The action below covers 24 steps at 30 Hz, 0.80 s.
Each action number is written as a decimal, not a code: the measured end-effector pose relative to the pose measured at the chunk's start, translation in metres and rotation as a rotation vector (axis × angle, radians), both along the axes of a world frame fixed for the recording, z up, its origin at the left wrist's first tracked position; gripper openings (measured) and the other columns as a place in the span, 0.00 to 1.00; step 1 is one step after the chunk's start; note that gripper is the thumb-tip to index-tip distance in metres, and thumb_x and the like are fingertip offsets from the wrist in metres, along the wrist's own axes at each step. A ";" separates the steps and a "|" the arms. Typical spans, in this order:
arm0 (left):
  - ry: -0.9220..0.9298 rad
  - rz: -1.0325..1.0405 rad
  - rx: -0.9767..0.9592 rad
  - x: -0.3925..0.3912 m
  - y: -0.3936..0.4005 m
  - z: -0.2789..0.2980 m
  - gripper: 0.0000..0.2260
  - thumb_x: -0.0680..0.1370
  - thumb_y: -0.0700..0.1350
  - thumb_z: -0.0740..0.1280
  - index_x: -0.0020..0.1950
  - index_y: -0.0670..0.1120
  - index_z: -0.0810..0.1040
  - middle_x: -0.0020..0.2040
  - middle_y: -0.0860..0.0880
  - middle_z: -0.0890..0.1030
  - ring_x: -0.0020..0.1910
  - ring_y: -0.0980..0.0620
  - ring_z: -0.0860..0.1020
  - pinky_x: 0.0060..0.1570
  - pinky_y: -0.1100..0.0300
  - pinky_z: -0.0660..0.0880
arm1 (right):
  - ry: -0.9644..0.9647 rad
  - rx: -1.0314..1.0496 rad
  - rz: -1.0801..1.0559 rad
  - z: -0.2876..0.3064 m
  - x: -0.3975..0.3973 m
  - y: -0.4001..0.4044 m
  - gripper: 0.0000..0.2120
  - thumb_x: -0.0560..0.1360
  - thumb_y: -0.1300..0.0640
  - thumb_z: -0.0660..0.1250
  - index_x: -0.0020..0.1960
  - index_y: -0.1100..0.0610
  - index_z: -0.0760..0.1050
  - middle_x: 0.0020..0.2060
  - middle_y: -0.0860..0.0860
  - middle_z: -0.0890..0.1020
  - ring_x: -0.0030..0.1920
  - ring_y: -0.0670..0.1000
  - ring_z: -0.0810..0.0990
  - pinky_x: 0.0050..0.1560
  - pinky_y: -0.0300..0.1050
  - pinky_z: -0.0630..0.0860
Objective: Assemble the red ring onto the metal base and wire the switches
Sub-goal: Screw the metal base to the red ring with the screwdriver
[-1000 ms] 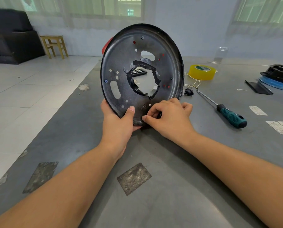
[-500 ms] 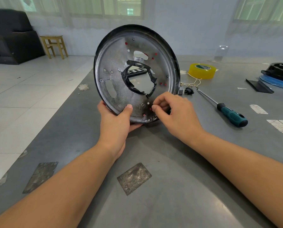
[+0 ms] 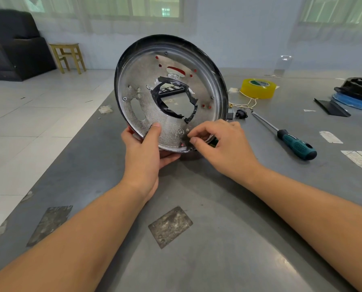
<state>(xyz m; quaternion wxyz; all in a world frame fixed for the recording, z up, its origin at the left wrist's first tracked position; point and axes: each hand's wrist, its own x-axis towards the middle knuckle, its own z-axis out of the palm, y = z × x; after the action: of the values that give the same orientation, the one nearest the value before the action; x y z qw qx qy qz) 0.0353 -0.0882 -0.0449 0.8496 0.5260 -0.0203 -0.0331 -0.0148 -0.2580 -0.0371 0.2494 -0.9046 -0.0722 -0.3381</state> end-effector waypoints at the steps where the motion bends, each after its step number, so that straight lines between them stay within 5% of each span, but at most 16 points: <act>1: 0.001 0.002 -0.001 0.000 0.000 0.000 0.13 0.84 0.47 0.68 0.65 0.53 0.68 0.63 0.45 0.82 0.51 0.42 0.88 0.41 0.47 0.85 | 0.003 0.009 -0.001 0.000 0.000 0.000 0.04 0.77 0.52 0.72 0.50 0.44 0.83 0.39 0.36 0.81 0.48 0.40 0.78 0.60 0.50 0.66; 11: -0.009 0.014 0.001 -0.002 0.000 0.001 0.15 0.84 0.48 0.67 0.68 0.52 0.67 0.63 0.46 0.82 0.50 0.44 0.88 0.40 0.48 0.85 | 0.033 0.090 -0.005 0.000 -0.001 0.004 0.04 0.76 0.51 0.73 0.47 0.41 0.82 0.40 0.36 0.82 0.51 0.41 0.79 0.64 0.56 0.65; 19: -0.068 0.021 0.022 -0.003 -0.001 -0.001 0.17 0.84 0.46 0.67 0.71 0.51 0.65 0.62 0.50 0.82 0.50 0.48 0.88 0.40 0.48 0.85 | 0.143 0.061 -0.067 0.008 -0.003 0.003 0.05 0.71 0.46 0.78 0.42 0.35 0.85 0.68 0.32 0.70 0.74 0.46 0.59 0.65 0.46 0.51; 24: -0.077 0.032 0.043 -0.003 -0.002 -0.002 0.19 0.84 0.45 0.68 0.72 0.51 0.65 0.63 0.52 0.81 0.52 0.50 0.87 0.41 0.49 0.85 | 0.203 0.073 -0.058 0.010 -0.003 0.002 0.05 0.70 0.44 0.78 0.43 0.33 0.85 0.75 0.27 0.59 0.76 0.46 0.50 0.70 0.49 0.45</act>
<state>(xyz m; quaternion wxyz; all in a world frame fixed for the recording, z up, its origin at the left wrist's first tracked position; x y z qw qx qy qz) 0.0321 -0.0898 -0.0465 0.8372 0.5451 -0.0440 0.0005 -0.0179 -0.2558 -0.0276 0.2782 -0.9263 -0.0079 -0.2541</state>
